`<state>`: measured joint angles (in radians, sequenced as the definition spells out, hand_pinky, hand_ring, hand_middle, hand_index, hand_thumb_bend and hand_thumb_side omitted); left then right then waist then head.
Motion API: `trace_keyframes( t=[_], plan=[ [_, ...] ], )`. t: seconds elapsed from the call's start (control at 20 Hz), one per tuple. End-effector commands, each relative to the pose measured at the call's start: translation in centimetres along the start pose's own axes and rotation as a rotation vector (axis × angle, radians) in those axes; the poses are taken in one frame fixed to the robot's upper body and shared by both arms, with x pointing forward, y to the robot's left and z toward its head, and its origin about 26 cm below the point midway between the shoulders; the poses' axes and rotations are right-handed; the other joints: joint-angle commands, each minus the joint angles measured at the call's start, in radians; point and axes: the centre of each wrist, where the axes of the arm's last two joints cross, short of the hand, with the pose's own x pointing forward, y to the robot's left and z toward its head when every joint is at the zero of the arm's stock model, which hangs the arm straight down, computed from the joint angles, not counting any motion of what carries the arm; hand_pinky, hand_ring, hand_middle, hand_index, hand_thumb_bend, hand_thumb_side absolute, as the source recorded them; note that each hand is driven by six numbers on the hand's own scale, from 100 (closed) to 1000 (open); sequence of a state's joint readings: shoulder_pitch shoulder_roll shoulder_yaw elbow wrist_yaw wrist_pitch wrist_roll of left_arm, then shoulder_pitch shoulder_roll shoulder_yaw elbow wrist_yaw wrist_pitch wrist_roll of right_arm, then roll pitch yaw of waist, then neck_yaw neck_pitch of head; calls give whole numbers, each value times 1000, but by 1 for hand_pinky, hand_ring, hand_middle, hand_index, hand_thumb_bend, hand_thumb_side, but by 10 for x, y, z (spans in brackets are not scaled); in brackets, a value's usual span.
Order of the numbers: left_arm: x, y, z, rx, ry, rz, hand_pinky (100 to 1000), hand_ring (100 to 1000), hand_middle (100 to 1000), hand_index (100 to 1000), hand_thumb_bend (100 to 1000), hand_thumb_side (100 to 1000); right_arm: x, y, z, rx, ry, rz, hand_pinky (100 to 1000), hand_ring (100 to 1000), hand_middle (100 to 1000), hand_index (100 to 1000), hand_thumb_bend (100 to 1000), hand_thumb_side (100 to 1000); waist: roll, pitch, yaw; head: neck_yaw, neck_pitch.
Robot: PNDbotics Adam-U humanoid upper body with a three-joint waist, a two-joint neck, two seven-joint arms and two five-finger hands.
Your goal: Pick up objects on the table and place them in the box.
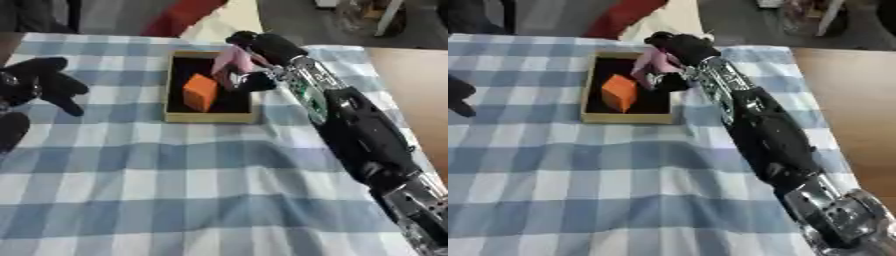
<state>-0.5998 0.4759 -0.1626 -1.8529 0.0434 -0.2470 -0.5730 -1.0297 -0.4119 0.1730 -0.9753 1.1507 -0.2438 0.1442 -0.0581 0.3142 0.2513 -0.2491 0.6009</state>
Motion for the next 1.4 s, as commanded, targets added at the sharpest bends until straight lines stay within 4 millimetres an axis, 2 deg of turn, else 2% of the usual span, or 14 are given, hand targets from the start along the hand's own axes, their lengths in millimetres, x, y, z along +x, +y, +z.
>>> trace_keyframes(
  t=[0.05,0.3,0.4,0.45,0.5,0.55,0.6,0.7,0.75,1.1,1.2,1.25,1.4],
  plan=[
    [2,5,3,2,9,-18,873,695,780,1000,100,897,-4,-32,3,-84,-48,108,841,842,1000,1000,349,770,4,-22,-9,8,-10],
    [-3,3,12,25,45,-6,871,690,774,1000,100,895,1,-58,14,-201,-173,165,840,835,1000,1000,363,725,2,-26,-42,28,-3],
    [-5,1,16,33,60,2,869,686,769,1000,100,896,2,-66,22,-250,-231,177,839,823,991,1000,363,678,2,-28,-60,35,-2],
    [-6,-1,17,36,65,5,869,685,768,1000,100,896,2,-68,26,-273,-258,178,840,824,991,1000,377,619,2,-29,-68,37,-1],
    [-7,-2,18,38,70,10,869,685,767,1000,100,896,2,-68,31,-293,-285,178,841,826,993,1000,379,609,3,-30,-76,39,-1],
    [-8,-3,19,39,74,16,869,683,766,1000,100,897,2,-68,36,-307,-312,178,845,837,1000,1000,486,596,3,-31,-82,41,-1],
    [-8,-4,20,39,78,20,869,683,765,1000,100,898,1,-66,42,-316,-337,178,849,848,1000,1000,403,505,4,-31,-88,44,-2],
    [-8,-5,21,37,79,21,869,684,765,1000,100,897,0,-65,54,-319,-383,179,851,853,1000,1000,410,462,5,-31,-95,47,-5],
    [-8,-6,21,37,79,24,869,683,763,1000,100,896,-1,-66,59,-312,-405,180,857,869,1000,1000,405,405,5,-30,-98,48,-6],
    [-7,-8,25,26,85,26,867,682,759,1000,100,898,3,-64,99,-203,-503,186,864,925,1000,1000,435,482,10,-31,-113,55,-7],
    [-7,-8,25,24,83,24,867,682,758,1000,100,895,8,-68,108,-185,-515,197,862,928,1000,1000,450,501,13,-31,-116,59,-6],
    [-6,-8,25,24,80,22,867,682,758,1000,100,893,10,-71,112,-179,-518,207,859,936,1000,1000,485,522,15,-30,-118,61,-7],
    [-7,-9,25,22,79,25,867,681,757,1000,100,898,20,-79,123,-174,-522,219,861,933,1000,1000,487,532,19,-30,-123,63,-5]
  ],
)
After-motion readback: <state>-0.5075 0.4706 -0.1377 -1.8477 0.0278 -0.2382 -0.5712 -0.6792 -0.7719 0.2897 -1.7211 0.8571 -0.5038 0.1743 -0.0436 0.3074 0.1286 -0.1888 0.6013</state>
